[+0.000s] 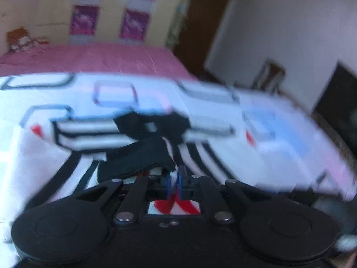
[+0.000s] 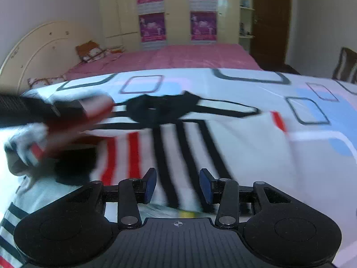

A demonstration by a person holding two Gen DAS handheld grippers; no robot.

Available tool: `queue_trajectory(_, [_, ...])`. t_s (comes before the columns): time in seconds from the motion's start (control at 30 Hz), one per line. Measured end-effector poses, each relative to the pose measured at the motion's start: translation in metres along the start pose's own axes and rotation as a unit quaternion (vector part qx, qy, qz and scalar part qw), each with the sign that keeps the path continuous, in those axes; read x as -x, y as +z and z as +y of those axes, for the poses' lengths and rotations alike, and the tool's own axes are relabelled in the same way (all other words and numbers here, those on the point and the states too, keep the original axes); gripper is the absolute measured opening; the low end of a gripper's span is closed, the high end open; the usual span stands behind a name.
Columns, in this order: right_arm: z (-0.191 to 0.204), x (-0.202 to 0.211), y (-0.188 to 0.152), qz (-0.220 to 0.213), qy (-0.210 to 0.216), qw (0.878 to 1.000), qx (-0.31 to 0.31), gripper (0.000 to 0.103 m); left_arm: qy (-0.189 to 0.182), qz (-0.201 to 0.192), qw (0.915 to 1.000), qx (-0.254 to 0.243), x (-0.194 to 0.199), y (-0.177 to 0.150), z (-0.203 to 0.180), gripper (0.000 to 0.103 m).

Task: Fold small clothes

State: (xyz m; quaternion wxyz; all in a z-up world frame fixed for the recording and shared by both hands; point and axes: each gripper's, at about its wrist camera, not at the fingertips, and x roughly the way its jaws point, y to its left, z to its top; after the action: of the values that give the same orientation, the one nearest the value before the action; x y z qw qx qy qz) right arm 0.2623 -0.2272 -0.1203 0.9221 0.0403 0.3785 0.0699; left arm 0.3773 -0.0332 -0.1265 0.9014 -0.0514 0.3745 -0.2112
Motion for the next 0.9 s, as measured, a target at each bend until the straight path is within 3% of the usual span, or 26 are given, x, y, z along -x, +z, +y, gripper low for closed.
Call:
queue_trajectory(0.03, [-0.006,0.003,-0.002,0.001,-0.002,1.000,-0.003,0.043,0.002,0.016,0.9998,-0.008,-0.007,-0.005,-0.006,0.022])
queue_trajectory(0.1, [-0.016,0.010,-0.005,0.002,0.003,1.000,-0.008,0.043,0.009,0.033,0.9992,-0.022,-0.011,-0.015,-0.011,0.032])
queue_trajectory(0.2, [-0.020,0.015,-0.006,0.004,0.024,1.000,-0.018,0.044,0.041,0.016,0.9983,-0.037,0.003,-0.023,-0.008,0.082])
queue_trajectory(0.23, [-0.018,0.016,-0.005,0.003,0.033,0.999,-0.019,0.049,0.055,-0.005,0.9976,-0.042,0.013,-0.024,-0.007,0.084])
queue_trajectory(0.27, [-0.016,0.017,-0.004,-0.001,0.041,0.999,-0.020,0.070,0.073,-0.021,0.9958,-0.051,0.025,-0.027,-0.003,0.084])
queue_trajectory(0.3, [-0.013,0.019,-0.002,-0.010,0.048,0.999,-0.018,0.082,0.089,-0.026,0.9941,-0.055,0.032,-0.028,0.002,0.084])
queue_trajectory(0.47, [0.023,0.015,0.007,-0.027,0.080,0.996,0.027,0.082,0.188,-0.033,0.9807,-0.040,0.065,-0.048,0.043,0.084])
queue_trajectory(0.57, [0.052,-0.001,0.006,-0.021,0.072,0.995,0.069,0.082,0.244,-0.022,0.9690,-0.028,0.072,-0.064,0.067,0.084])
queue_trajectory(0.63, [0.066,-0.012,0.006,-0.016,0.063,0.994,0.088,0.081,0.263,-0.009,0.9646,-0.021,0.067,-0.067,0.079,0.083])
queue_trajectory(0.7, [0.075,-0.024,0.007,-0.012,0.051,0.994,0.095,0.060,0.276,0.002,0.9609,-0.020,0.057,-0.068,0.086,0.081])
queue_trajectory(0.83, [0.075,-0.043,0.013,0.006,0.037,0.996,0.084,0.034,0.278,0.006,0.9601,-0.026,0.039,-0.067,0.090,0.066])
queue_trajectory(0.87, [0.073,-0.044,0.015,0.009,0.038,0.996,0.080,0.010,0.280,0.006,0.9594,-0.030,0.034,-0.065,0.090,0.064])
queue_trajectory(0.9, [0.070,-0.043,0.018,0.007,0.037,0.996,0.077,0.006,0.285,0.004,0.9580,-0.032,0.034,-0.065,0.091,0.060])
